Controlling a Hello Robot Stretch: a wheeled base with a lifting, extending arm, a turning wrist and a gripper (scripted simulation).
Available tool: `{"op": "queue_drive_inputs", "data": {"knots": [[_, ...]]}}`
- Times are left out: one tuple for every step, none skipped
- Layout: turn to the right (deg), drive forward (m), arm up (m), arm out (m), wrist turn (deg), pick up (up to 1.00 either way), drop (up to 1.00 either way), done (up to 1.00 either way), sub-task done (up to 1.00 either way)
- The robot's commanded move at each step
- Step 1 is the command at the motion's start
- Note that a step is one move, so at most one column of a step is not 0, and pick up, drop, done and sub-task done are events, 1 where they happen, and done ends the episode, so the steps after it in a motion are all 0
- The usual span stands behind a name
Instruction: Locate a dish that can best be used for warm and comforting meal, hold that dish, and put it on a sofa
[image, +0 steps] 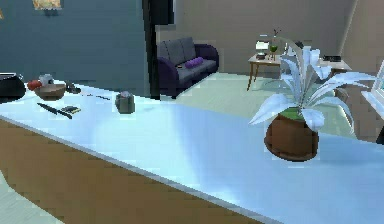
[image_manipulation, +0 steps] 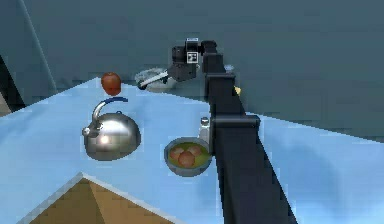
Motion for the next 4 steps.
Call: {"op": "queue_drive_inputs", "data": {"knots": [[0.0,0.00,0.00,0.00,-45.0,0.00,0.00,0.00,0.00],[0.0,0.00,0.00,0.00,-45.0,0.00,0.00,0.00,0.00],[0.0,0.00,0.00,0.00,-3.0,0.00,0.00,0.00,0.00],[0.0,0.00,0.00,-0.48,0.0,0.00,0.00,0.00,0.00]]}}
